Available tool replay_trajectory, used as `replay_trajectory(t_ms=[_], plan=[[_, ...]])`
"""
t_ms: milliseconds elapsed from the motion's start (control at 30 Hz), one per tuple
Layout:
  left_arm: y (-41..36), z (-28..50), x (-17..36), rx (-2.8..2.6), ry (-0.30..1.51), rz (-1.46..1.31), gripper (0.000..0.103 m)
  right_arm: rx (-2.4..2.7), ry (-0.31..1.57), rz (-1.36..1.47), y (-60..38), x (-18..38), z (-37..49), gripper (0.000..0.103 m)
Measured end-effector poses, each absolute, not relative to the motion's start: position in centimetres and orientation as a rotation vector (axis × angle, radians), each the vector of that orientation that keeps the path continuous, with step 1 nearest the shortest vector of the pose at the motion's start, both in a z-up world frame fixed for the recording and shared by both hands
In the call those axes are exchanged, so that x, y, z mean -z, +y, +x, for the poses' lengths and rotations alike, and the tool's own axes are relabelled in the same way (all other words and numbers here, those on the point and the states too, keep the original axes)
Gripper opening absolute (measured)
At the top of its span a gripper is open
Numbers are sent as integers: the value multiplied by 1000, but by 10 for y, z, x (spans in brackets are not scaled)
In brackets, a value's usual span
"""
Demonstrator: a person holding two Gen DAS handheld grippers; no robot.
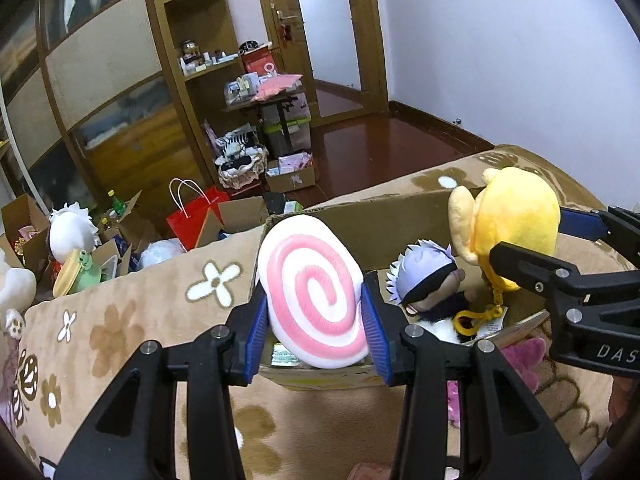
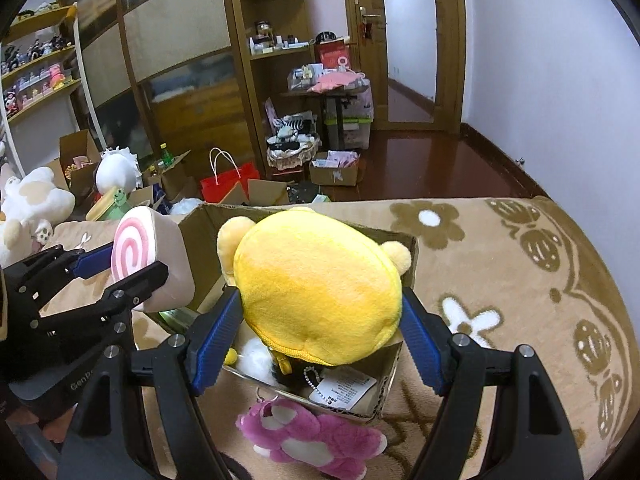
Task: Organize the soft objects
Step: 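Lift the pink-swirl cushion with the left tool while the right tool carries the yellow plush over the box, then open the left tool to drop the cushion in the box while the right tool releases the yellow plush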
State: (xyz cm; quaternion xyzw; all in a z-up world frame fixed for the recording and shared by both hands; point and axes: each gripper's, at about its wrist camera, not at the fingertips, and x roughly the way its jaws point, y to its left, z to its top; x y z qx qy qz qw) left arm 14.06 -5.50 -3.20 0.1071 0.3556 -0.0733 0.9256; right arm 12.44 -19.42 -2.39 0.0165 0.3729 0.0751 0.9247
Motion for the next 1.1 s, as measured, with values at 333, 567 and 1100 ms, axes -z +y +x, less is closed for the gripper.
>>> replay_trajectory(t_ms=[333,567,1100], plan=[[-54,154,50,149,787,214,43,-156,787,2,-191,37,133,82],[-53,152,54,145,802,210,49,-180,820,-9,-185,45,136,82],[-52,149,57,146,809,227,57,-163,827,-60,-179,47,132,82]])
